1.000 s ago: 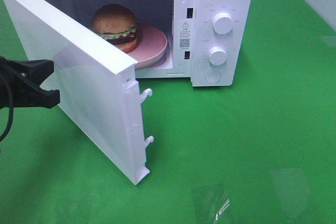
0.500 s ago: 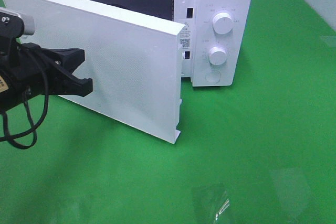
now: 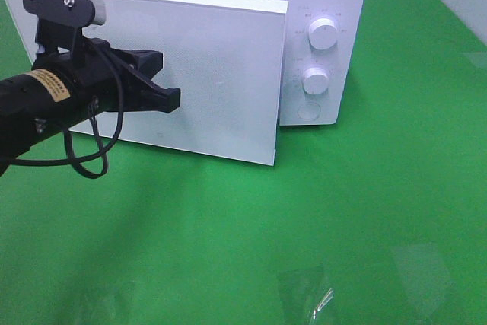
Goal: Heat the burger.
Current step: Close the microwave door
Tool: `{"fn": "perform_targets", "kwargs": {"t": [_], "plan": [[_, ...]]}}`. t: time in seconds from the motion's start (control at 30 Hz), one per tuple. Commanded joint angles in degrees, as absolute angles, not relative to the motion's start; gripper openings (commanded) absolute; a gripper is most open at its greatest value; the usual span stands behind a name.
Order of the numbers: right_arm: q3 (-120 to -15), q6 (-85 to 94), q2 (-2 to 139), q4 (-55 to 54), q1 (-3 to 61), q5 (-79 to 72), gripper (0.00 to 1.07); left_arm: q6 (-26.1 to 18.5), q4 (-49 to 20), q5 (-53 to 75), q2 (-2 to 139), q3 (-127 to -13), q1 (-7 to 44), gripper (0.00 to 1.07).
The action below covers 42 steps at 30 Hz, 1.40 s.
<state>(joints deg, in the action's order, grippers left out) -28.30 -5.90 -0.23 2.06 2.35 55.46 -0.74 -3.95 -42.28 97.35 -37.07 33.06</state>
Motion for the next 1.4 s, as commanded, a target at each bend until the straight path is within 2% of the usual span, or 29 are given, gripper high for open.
{"fn": "perform_targets", "kwargs": {"t": [0.03,1.4], "plan": [[-28.2,-5.8,-1.8,2.0,1.9,55.0,0.76,-1.0,-4.7,-40.2,98.6,-40.4,33.4,0.00],[-28.2,-5.8,-1.8,2.0,1.9,55.0,0.76,-0.7,-5.2,-30.3,110.0,-61.2,35.8,0.00]]}}
